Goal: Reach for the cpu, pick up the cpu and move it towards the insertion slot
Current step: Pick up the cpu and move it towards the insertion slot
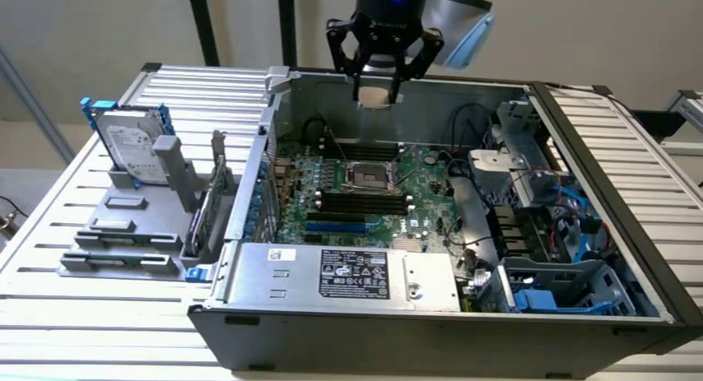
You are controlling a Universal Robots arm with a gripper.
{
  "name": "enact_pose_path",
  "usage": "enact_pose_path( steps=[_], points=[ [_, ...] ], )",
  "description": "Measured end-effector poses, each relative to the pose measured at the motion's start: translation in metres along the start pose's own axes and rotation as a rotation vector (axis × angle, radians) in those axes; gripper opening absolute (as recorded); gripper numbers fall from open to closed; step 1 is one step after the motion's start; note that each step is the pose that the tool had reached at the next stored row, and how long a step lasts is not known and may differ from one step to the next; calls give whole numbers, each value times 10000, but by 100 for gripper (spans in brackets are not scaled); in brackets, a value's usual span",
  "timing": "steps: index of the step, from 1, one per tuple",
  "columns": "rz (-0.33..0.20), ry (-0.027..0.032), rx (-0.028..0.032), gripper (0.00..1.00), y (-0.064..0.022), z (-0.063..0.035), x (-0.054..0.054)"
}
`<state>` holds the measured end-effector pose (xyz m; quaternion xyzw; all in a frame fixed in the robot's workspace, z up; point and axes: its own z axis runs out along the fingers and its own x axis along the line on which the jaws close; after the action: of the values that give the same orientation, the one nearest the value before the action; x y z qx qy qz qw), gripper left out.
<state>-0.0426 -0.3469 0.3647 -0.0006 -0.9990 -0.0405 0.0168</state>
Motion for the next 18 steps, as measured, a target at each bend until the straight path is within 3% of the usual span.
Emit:
enact_pose_path(
  steps=[7, 18],
  points=[
    [1, -16, 85, 55, 91, 75, -72],
    [1, -29, 86, 55, 131, 87, -143]
  ],
)
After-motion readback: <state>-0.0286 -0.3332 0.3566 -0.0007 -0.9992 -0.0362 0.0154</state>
